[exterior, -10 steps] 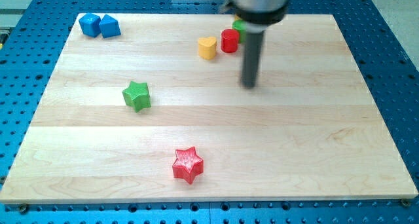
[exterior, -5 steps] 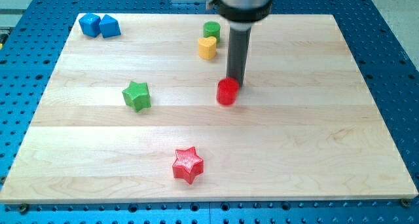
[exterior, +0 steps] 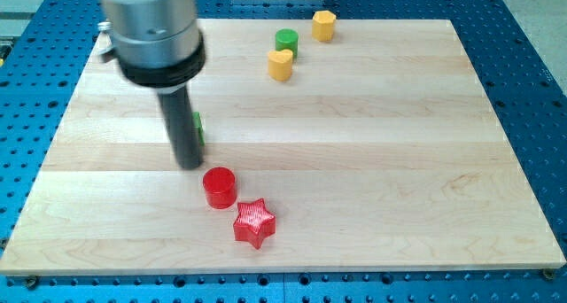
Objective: Push the red circle into the red star
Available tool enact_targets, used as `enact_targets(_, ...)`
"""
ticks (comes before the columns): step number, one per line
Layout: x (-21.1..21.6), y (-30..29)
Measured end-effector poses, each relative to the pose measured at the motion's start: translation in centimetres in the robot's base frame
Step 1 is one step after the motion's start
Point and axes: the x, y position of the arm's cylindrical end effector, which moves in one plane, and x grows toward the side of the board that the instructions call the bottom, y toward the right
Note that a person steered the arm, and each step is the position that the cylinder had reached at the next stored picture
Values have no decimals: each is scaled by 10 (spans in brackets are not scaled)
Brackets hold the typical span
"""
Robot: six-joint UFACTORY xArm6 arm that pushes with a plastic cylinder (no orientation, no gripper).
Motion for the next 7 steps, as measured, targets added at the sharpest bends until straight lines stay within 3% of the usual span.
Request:
enact_targets(1, 18, 55)
enact_targets(5, 17, 57)
enact_targets(7, 37, 67)
